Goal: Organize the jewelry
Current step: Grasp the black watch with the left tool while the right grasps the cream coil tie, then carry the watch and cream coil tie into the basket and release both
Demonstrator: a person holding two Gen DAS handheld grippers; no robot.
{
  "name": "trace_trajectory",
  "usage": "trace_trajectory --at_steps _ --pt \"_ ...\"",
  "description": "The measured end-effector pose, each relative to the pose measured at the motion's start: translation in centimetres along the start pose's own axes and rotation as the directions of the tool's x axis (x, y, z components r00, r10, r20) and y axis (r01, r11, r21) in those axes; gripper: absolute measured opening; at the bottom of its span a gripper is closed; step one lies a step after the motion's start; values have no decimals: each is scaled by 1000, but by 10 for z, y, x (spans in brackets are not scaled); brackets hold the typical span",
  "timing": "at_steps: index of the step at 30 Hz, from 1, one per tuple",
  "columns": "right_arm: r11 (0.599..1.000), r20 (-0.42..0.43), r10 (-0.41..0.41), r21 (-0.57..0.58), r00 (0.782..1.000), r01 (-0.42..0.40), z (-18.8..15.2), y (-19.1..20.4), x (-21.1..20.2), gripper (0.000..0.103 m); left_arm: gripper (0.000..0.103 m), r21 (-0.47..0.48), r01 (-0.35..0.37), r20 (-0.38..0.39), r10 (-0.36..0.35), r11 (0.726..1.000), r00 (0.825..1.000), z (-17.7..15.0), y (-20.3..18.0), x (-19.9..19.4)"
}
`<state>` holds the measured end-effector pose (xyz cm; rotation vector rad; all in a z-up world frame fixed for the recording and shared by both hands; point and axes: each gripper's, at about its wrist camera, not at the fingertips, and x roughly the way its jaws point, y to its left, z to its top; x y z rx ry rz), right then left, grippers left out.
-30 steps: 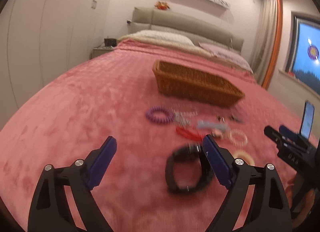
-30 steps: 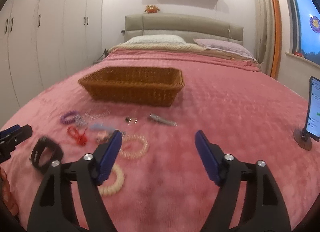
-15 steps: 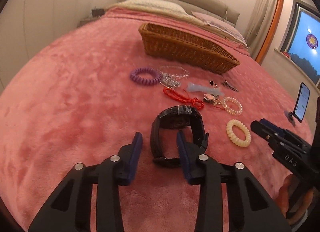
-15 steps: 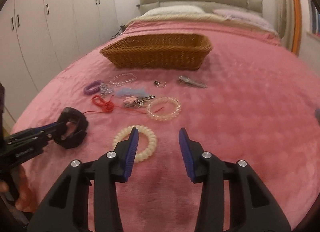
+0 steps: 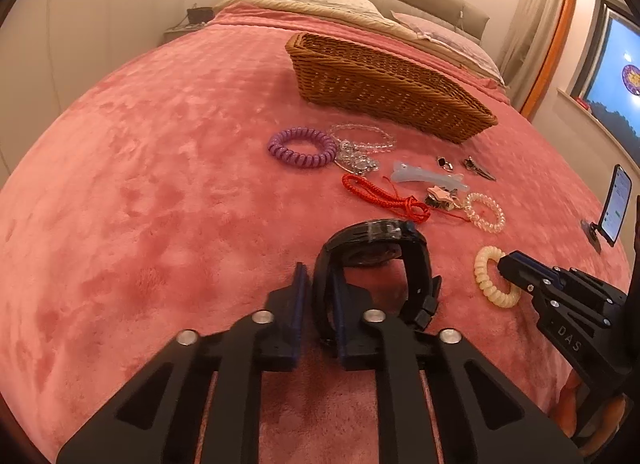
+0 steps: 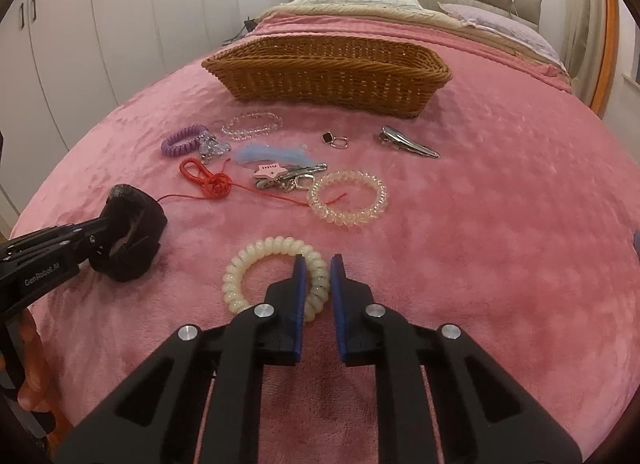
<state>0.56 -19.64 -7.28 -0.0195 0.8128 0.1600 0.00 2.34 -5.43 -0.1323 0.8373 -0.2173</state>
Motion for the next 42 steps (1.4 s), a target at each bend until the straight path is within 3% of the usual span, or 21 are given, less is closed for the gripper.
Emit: trace_trajectory --at_steps 5,16,23,29,32,34,39,42 --pt "1000 25 6 0 1000 -6 0 2 -7 10 5 4 -19 19 19 1000 1000 -1 -2 -3" --pt "999 139 16 31 990 -21 11 -2 -36 10 5 -19 15 101 -13 1000 995 8 -1 -26" --pt "999 296 -22 35 955 12 69 -12 -75 10 5 24 50 235 -54 998 971 65 -22 -56" --pt "997 366 -79 28 927 74 147 -23 -57 9 5 66 48 295 -65 997 953 142 -45 -36" --pt "995 360 -103 38 927 96 181 -33 -28 9 5 71 56 283 -73 996 956 181 -51 -3" --pt "994 325 -109 49 939 99 201 -42 1 9 5 65 52 263 -67 997 962 199 -52 22" --pt "994 165 -79 89 983 65 229 -65 79 9 5 38 52 173 -57 998 983 225 -48 85" --pt "991 89 -86 108 992 76 231 -72 110 9 5 23 38 111 -40 999 993 229 -42 119"
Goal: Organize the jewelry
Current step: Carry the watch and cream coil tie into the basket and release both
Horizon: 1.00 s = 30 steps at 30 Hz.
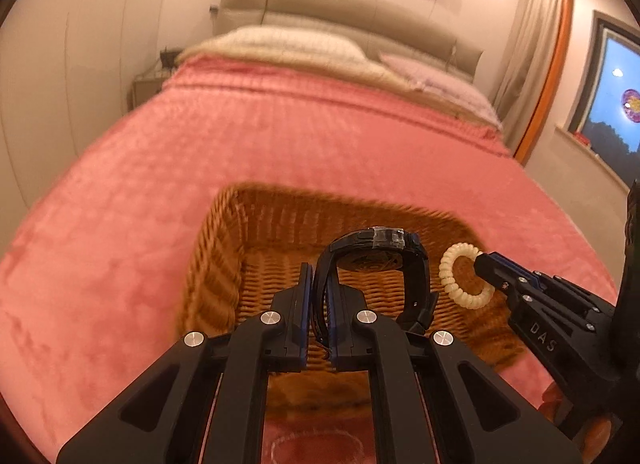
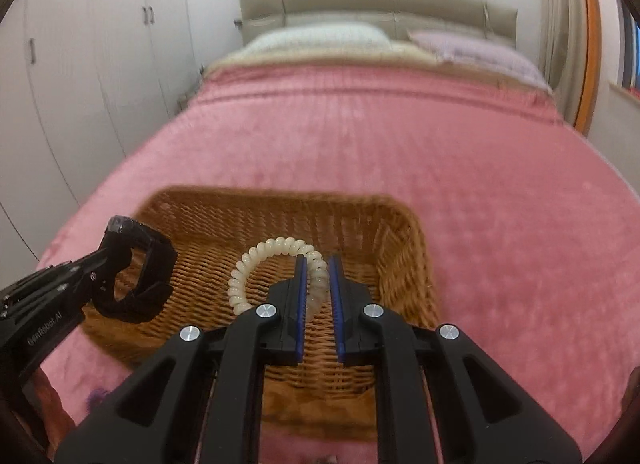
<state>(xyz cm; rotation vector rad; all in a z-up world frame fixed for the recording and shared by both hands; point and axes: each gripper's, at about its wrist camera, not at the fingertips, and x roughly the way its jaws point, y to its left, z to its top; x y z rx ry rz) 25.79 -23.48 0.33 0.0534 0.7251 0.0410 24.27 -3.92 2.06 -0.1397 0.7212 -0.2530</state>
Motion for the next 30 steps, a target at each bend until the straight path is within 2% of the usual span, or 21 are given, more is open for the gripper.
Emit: trace_trajectory --at_steps 4,8,10,12,14,16,18,20,22,26,30 --pt "1000 -59 -15 0 998 15 -5 -2 23 8 5 9 -12 -49 12 1000 999 -6 6 24" --pt "1000 -96 -11 -2 995 11 -8 -1 35 8 5 19 -4 -78 6 1000 997 -11 5 31" --pt "999 -115 27 20 993 -25 -9 -5 39 8 6 26 -9 -84 12 1000 996 -13 4 32" --pt "994 -141 91 67 986 -82 -11 -10 39 8 11 36 0 -79 3 999 997 -13 3 30" --pt "984 -158 152 116 976 -134 -14 -17 35 8 27 37 18 -60 -15 999 998 -13 2 22" --pt "974 -164 197 146 967 -174 -17 -23 25 9 30 54 17 -27 -15 998 1000 -13 -2 9" --pt "973 -130 198 143 972 -179 -19 -27 5 12 31 66 27 7 -27 997 1000 -11 -4 -10" --pt "977 -85 183 124 979 -172 -20 -29 -19 25 43 62 45 42 -48 997 998 -11 -4 -30" --pt "980 -35 172 110 984 -168 -22 -31 -44 57 45 61 68 81 -73 996 994 -12 -4 -53" --pt "987 67 152 48 986 -155 -30 -27 -97 58 54 68 108 155 -117 992 981 -21 -3 -110" --pt "987 151 160 -13 975 -160 -58 -16 -148 58 65 74 115 217 -128 991 968 -40 -2 -160"
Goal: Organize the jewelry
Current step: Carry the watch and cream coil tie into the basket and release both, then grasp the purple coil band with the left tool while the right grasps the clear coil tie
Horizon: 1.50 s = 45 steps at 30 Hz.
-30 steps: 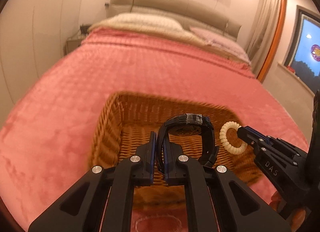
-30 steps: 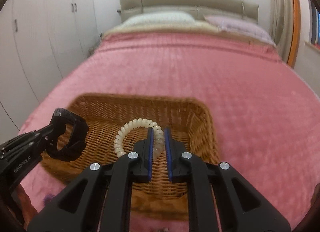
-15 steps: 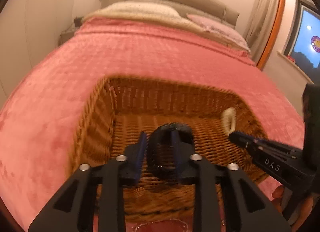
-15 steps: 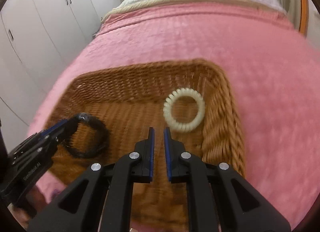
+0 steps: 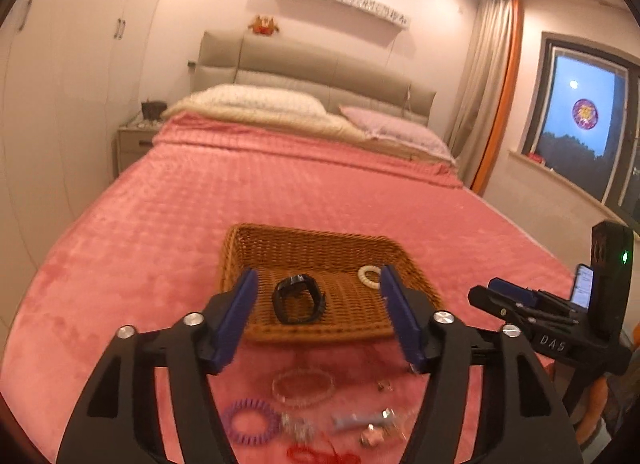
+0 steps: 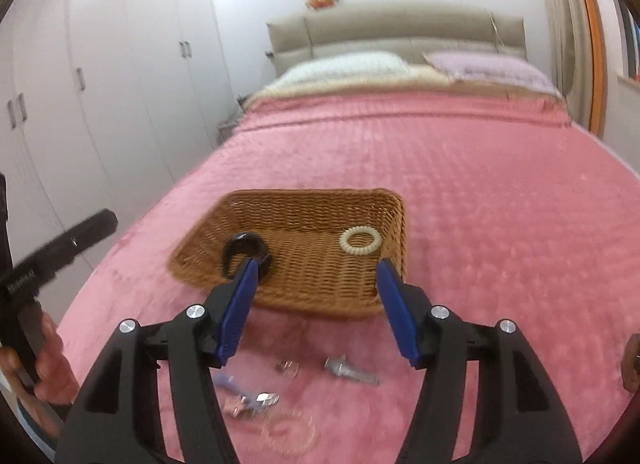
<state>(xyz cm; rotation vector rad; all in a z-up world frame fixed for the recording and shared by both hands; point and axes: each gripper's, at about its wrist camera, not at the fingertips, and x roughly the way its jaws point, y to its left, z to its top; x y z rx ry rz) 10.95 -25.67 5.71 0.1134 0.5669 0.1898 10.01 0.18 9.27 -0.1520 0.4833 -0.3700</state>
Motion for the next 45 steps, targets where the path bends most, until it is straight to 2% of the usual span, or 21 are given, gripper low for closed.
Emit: trace_trajectory --at_steps 2,7,9,13,14,16,19,27,31,35,39,42,44,45 --pt "1000 25 -7 -26 1000 7 -14 7 -16 58 73 -14 -11 26 12 1000 1000 -10 2 -26" --pt "999 23 -26 -37 999 27 -57 14 -23 58 74 -59 7 10 -6 998 1000 -45 18 -59" --pt "999 -4 -42 -34 999 42 -74 14 -20 58 74 -77 12 -7 -12 997 1000 -57 25 -61" --pt "999 -79 -40 -2 996 40 -98 8 -5 58 73 -154 66 -66 -76 986 995 -92 49 -54" --pt "999 -97 -38 0 995 38 -103 6 -2 57 72 -159 52 -84 -66 986 994 -98 52 -50" --pt "999 -141 -35 -3 989 35 -110 6 8 48 68 -160 8 -137 -30 987 990 -108 61 -37" --pt "999 -192 -52 -6 980 51 -119 3 21 39 67 -157 -41 -202 9 987 979 -113 66 -16" --pt "998 -256 -61 -33 965 54 -132 6 41 38 63 -146 -96 -290 50 985 956 -115 74 24" --pt "995 -256 -93 -47 962 83 -133 10 44 38 57 -151 -110 -324 56 982 944 -127 80 37" --pt "989 -258 -143 -85 956 125 -134 17 49 37 55 -155 -113 -340 54 981 939 -123 82 44" --pt "985 -255 -166 -86 953 148 -133 17 49 32 55 -92 -166 -376 120 982 919 -119 75 61" --pt "985 -257 -167 -82 952 151 -133 17 50 31 49 -44 -203 -389 171 978 905 -118 69 69" --pt "982 -251 -181 -94 951 162 -133 19 49 28 37 -19 -233 -391 208 972 897 -120 69 70" --pt "981 -248 -187 -101 951 166 -133 20 49 22 35 -8 -241 -386 219 971 896 -120 68 70"
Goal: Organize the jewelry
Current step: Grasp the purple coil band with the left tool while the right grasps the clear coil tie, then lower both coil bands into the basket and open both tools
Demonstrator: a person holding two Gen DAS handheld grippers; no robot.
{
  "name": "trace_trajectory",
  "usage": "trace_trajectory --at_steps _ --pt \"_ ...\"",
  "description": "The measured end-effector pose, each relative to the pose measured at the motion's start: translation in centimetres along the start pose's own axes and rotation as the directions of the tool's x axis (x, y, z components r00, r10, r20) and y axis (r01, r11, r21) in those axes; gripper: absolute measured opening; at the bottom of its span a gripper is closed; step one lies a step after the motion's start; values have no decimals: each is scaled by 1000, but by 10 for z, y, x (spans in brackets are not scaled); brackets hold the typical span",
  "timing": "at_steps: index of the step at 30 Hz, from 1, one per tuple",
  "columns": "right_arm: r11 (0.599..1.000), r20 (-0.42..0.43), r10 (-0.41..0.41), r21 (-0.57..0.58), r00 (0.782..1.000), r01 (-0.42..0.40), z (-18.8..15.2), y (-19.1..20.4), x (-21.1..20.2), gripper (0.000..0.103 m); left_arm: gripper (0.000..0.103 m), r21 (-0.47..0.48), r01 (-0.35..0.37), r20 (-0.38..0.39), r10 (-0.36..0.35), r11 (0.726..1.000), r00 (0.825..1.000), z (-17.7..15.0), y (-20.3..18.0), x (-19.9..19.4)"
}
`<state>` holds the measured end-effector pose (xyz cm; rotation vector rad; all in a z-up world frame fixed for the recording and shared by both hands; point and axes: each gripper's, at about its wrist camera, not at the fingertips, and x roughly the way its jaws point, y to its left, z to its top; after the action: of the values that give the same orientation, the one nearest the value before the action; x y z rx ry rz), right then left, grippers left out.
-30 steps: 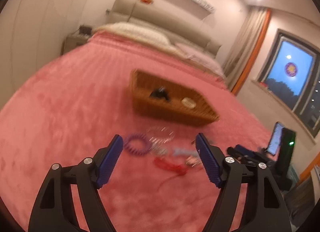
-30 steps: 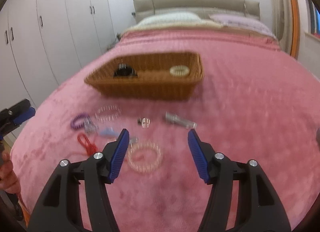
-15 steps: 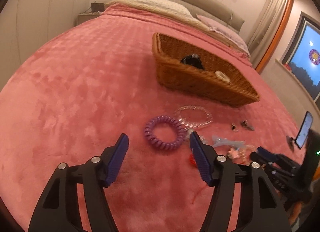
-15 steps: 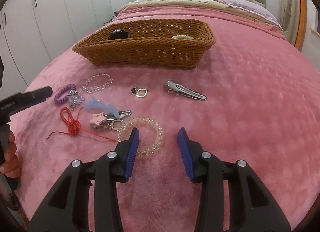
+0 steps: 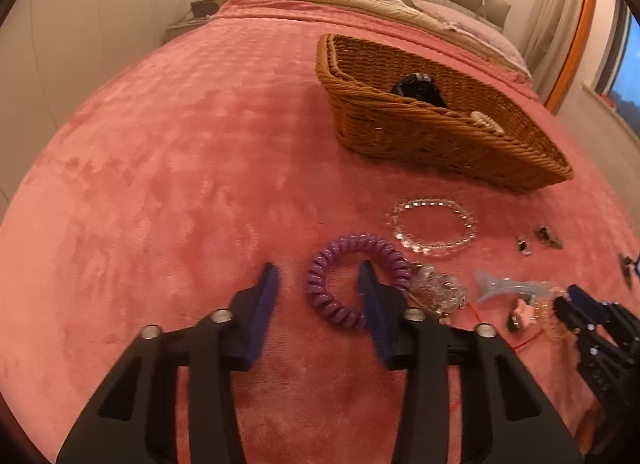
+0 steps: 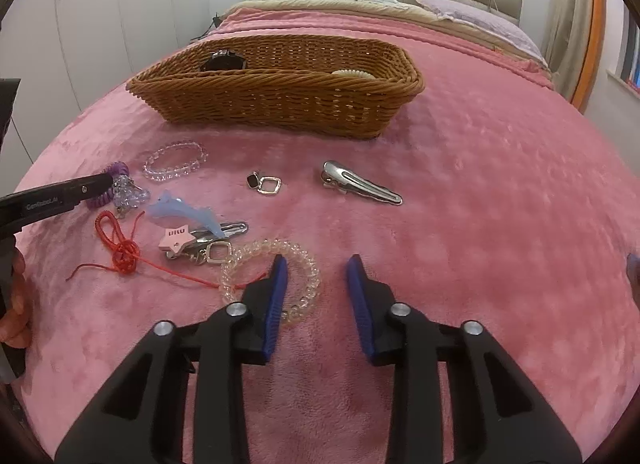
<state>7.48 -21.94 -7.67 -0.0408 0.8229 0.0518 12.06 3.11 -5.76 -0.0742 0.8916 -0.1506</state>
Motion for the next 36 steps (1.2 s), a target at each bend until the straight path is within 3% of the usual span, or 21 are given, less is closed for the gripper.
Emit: trace_trajectory --at_steps 2,5,11,16,25,30,34,36 --pt "1000 5 -6 -10 1000 6 0 2 -1 16 15 13 -10 10 10 1000 1000 -1 -3 0" --pt "1000 11 -1 -13 1000 1 -1 3 -3 11 12 29 -28 32 27 999 999 -4 -5 -4" --pt "998 77 40 47 996 -43 -2 -12 -18 9 11 -4 49 96 -48 999 994 -10 1 -19" --pt "995 105 65 68 992 -72 -3 -19 -26 8 11 -7 60 147 -58 998 987 -12 -2 -29" --pt "993 175 74 81 982 -89 9 -22 -50 8 10 19 113 267 -113 993 957 -4 -12 -65" --pt "995 252 62 60 966 -79 42 -25 -80 8 10 53 129 339 -139 990 930 23 -28 -91" --pt "997 326 64 24 943 -76 96 -27 -95 8 10 91 158 390 -181 983 903 65 -51 -101" --pt "999 353 43 8 934 -48 121 -26 -92 8 10 113 151 397 -184 982 899 80 -64 -96"
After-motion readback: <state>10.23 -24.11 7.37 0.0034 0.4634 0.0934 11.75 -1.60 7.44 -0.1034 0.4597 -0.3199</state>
